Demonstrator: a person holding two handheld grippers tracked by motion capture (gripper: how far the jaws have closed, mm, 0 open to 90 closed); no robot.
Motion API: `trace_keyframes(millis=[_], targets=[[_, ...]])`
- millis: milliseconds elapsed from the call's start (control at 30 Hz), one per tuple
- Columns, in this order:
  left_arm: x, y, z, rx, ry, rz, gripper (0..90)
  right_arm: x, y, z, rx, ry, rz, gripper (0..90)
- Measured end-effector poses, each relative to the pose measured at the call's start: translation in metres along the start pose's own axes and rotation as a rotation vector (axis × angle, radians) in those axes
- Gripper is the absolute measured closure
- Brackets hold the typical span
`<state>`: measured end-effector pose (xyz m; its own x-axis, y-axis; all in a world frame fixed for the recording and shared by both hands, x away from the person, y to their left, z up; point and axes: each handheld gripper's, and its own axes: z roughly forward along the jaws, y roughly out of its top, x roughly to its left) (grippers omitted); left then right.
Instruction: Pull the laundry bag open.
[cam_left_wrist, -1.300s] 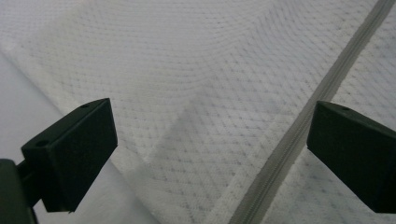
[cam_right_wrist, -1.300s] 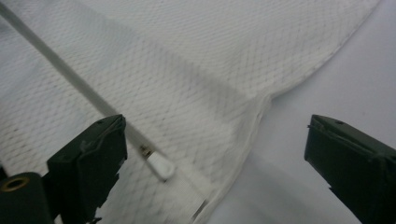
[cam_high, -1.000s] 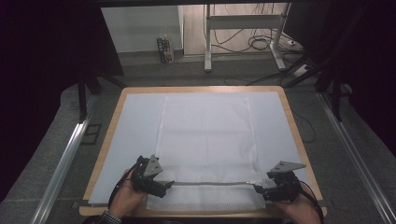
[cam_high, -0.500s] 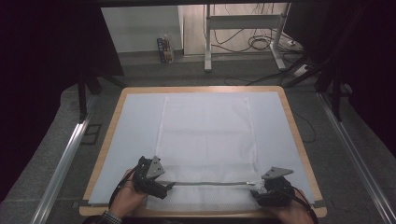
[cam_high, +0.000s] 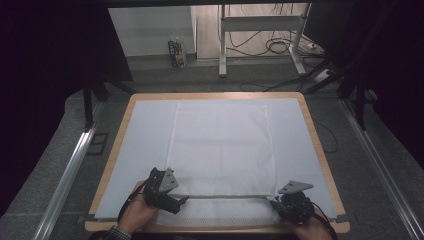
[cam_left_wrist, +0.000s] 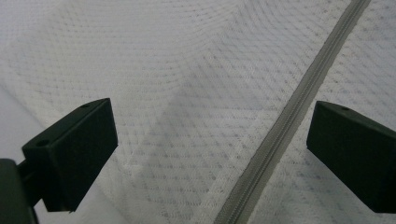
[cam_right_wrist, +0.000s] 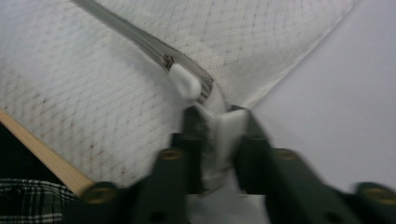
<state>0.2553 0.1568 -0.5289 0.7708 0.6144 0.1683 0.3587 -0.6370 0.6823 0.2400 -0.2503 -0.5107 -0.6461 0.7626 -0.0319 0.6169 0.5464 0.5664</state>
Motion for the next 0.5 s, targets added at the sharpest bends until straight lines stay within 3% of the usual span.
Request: trace_keyframes(millis=[100,267,500], targets=[[0.0,0.002,-0.001,-0.003,-0.015,-0.024,2.6,-0.002,0.0,0.0,-0.004,0.023,-0.017,84.1],[0.001,0.009,-0.003,-0.023,-0.078,-0.079,4.1,-0.003,0.0,-0.001,-0.015,0.044,-0.041,84.8],[-0.003,0.026,-0.002,-0.082,-0.15,-0.118,5.1,-0.004,0.002,-0.01,-0.098,0.086,-0.057,84.7]])
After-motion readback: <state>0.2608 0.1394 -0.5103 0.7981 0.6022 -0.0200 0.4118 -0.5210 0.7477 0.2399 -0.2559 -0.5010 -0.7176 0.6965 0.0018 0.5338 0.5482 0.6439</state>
